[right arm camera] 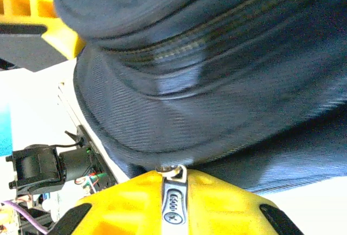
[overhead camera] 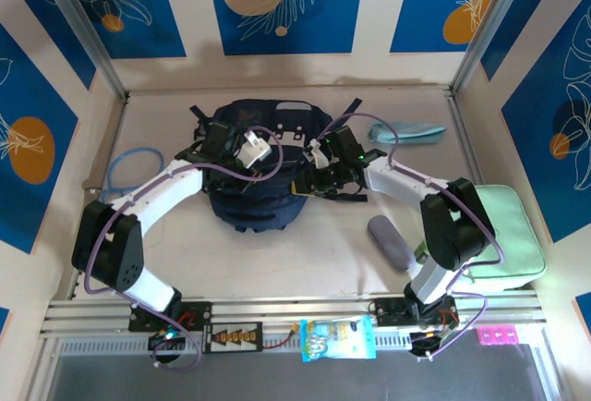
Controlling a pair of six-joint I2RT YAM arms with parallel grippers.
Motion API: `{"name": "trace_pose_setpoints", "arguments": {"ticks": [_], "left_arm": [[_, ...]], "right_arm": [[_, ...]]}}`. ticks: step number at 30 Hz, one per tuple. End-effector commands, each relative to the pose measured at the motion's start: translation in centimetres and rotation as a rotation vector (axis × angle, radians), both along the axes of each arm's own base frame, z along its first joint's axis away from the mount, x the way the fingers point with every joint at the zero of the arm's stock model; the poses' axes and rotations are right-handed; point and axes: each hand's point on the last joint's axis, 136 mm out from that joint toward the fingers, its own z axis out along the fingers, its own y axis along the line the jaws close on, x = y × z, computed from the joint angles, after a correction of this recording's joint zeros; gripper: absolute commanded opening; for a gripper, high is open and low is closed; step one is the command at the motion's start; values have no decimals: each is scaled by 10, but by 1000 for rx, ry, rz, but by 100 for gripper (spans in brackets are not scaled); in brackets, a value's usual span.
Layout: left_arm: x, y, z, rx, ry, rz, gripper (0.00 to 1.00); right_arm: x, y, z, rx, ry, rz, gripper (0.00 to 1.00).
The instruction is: Pack the student bag
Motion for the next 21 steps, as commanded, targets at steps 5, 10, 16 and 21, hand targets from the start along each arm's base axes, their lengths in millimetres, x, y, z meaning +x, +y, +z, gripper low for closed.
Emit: {"name": "trace_pose_setpoints", "arguments": {"ticks": [5,10,16,21], "left_arm": [[24,-19,27,-95,-86,30,0],[17,-19,34,-106,-113,-8,0],[8,-25,46,-152,-158,-71,0],[6,-27,49,-160,-167,-87,0]], "right_arm": [[-13,28,21,73,-31,-14,19],[3,-8,38,86,-89,-162,38],[24,-56,58,134,-54,-364,63],[44,-80,47,163,154,-554,66]]}}
